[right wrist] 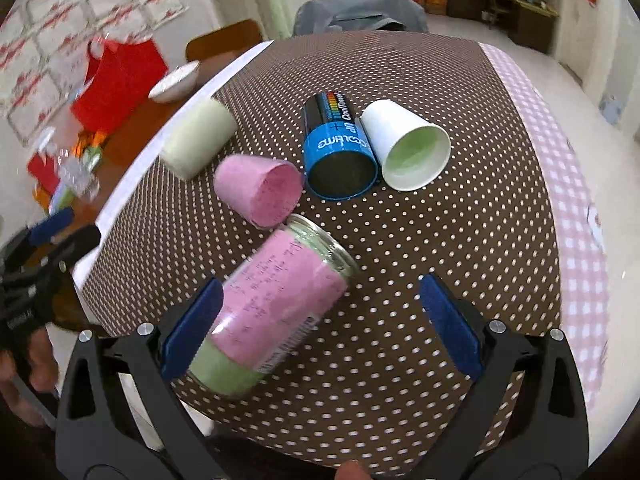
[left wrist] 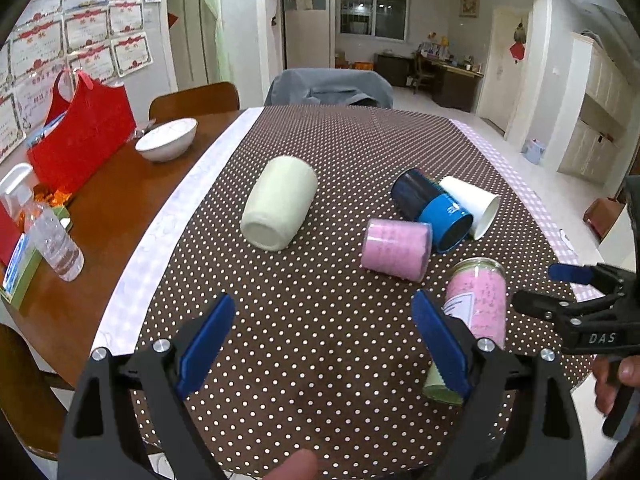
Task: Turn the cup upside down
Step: 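Close the right gripper on the pink can while the left gripper opens and releases it, then rotate the pink can in the right gripper so the green lid points up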
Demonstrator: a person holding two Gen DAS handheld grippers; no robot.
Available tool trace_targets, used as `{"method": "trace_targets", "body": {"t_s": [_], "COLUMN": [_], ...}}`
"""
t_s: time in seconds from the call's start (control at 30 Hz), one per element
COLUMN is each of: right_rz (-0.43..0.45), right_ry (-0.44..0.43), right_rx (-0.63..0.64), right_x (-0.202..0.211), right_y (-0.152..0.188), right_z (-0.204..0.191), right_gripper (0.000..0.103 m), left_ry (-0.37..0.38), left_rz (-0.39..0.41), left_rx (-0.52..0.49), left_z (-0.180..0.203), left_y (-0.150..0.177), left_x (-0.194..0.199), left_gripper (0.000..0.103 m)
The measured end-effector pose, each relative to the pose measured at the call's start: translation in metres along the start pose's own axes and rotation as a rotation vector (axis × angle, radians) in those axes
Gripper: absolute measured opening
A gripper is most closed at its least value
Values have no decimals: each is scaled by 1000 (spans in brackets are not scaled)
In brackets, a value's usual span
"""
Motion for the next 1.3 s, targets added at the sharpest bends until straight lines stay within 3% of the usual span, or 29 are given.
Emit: {"method": "trace_targets", "body": {"t_s": [0.17, 0.33, 0.53, 0.73, 1.0, 1.17, 1.3], "right_rz": [-79, -157, -286, -394, -548, -589, -586], "right_ry": [-59, -126, -180, -202, -174, -173, -140], "right_rx": [238, 647, 1232, 1564, 1824, 1882, 1849], "right_x": [-6, -8, -13, -22, -38, -49, -61], "right_y": [-2, 8, 47, 68, 91, 104, 104], "right_z": [-16, -55, -92, -99, -92, -99, -100], "right_gripper": [97, 97, 97, 96, 86, 80, 77], "left_ry": [-27, -66, -102, -136, -148, -142, -138], "left_rz": [-23, -55, -82, -119, -170, -182, -192], "left_rx": [4, -4, 13, 35, 75, 86, 91], "left_z": [-2, -3, -4, -10, -20, -22, -26], "left_y": [9, 20, 31, 44, 61, 66, 70], "left_x": [-4, -3, 3, 4, -4, -8, -11], "left_gripper": [89, 89, 89, 89, 89, 89, 89]}}
Point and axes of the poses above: each gripper's, at about its wrist camera, not at the fingertips, and x roughly against the way its jaws point, z to its right, y to its underside, the point moved 8 cm from there along -x, roughly the way its jaws point, and after that the axes turned 7 degrees about -y, right-handed, at the moved point
